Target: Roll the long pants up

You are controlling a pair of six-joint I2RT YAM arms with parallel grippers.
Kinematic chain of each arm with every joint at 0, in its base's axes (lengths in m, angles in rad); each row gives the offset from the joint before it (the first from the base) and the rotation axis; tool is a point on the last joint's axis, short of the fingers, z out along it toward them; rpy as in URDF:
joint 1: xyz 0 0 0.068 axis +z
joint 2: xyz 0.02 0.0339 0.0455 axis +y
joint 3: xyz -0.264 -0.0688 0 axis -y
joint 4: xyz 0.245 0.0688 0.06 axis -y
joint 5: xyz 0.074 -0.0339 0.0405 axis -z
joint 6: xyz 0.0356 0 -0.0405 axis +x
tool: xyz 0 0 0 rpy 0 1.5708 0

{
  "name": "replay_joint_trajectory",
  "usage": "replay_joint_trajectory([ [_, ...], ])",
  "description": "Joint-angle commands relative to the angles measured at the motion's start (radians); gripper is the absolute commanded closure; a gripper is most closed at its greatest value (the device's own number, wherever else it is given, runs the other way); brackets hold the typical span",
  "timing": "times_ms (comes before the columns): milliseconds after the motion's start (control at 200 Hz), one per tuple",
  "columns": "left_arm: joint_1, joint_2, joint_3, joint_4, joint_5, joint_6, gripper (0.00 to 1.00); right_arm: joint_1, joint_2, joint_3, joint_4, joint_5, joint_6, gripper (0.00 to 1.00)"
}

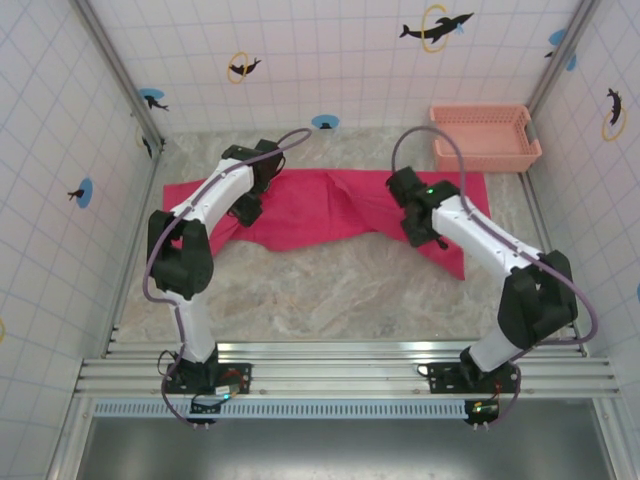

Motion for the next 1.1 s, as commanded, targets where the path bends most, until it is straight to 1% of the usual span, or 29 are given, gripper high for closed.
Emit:
replay_joint_trajectory([
  [0,-0.002,-0.052,-0.019,-0.039,-0.031,0.014,0.03,-0.101,0.044,0.107,-0.044,0.08,-0.11,1.0],
  [135,-0.001,-0.07,-0.041,-0.064,-0.047,0.005,0.03,-0.261,0.18,0.249,-0.013,0.035,-0.151,1.0],
  [245,-0.003,-0.077,-0.049,-0.104,-0.054,-0.013,0.03,-0.336,0.332,0.413,0.0,0.011,-0.172,1.0],
  [335,-0.005,-0.087,-0.061,-0.132,-0.064,-0.025,0.03,-0.361,0.473,0.587,-0.023,-0.005,-0.193,1.0],
  [440,-0.005,-0.094,-0.083,-0.165,-0.081,-0.048,0.03,-0.369,0.657,0.813,-0.069,-0.006,-0.207,0.96],
  [560,-0.004,-0.083,-0.109,-0.207,-0.09,-0.093,0.03,-0.378,0.854,1.069,-0.149,0.03,-0.2,0.96],
  [596,-0.005,-0.074,-0.113,-0.224,-0.093,-0.112,0.03,-0.384,0.904,1.143,-0.182,0.025,-0.192,0.94],
  [646,-0.004,-0.061,-0.121,-0.245,-0.095,-0.129,0.03,-0.395,0.96,1.226,-0.216,0.005,-0.186,0.85],
  [666,-0.003,-0.054,-0.124,-0.255,-0.092,-0.128,0.03,-0.399,0.977,1.249,-0.226,0.001,-0.181,0.84],
  [681,-0.004,-0.05,-0.126,-0.262,-0.09,-0.16,0.03,-0.4,0.987,1.26,-0.231,-0.003,-0.18,0.84],
  [741,-0.005,-0.036,-0.142,-0.288,-0.089,-0.194,0.03,-0.406,1.0,1.267,-0.227,-0.023,-0.179,0.89],
  [971,-0.023,-0.008,-0.23,-0.266,-0.049,-0.265,0.03,-0.439,0.973,1.208,-0.21,-0.074,-0.153,0.89],
  [1036,-0.025,0.025,-0.253,-0.235,-0.069,-0.286,0.03,-0.45,0.96,1.197,-0.199,-0.099,-0.152,0.88],
  [1096,-0.025,0.054,-0.267,-0.198,-0.103,-0.306,0.06,-0.457,0.955,1.197,-0.195,-0.112,-0.15,0.88],
])
